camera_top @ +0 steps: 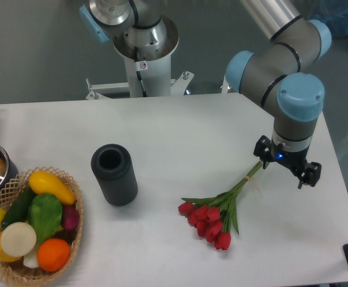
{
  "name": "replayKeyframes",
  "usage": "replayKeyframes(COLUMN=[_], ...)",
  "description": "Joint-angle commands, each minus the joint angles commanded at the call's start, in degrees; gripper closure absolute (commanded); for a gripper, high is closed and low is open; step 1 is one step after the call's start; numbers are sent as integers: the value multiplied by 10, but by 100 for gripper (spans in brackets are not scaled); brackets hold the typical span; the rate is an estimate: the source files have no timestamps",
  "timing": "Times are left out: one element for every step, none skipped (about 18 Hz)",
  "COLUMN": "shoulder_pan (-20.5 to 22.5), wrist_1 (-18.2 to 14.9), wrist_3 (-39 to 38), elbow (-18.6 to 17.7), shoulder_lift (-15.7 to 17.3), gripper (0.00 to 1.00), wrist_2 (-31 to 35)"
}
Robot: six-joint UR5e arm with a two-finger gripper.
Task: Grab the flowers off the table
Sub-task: 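Move the open gripper over the red tulip stems and lower it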
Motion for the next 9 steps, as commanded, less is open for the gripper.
replayKeyframes(shoulder_pan=[0, 0, -2, -3, -5, -7, -9, -13, -17], wrist_1=[0, 1, 1, 1, 1, 1, 3, 3, 5], wrist_3=[0, 0, 0, 0, 0, 0, 0, -2, -4], elbow=[-1, -4, -5, -6, -6, -10, -14, -20, -27], shoulder_lift=[0, 2, 2, 2, 1, 0, -2, -2, -1], gripper=[0, 0, 0, 0, 0, 0, 0, 0, 0], wrist_2=[0, 0, 0, 0, 0, 0, 0, 0, 0])
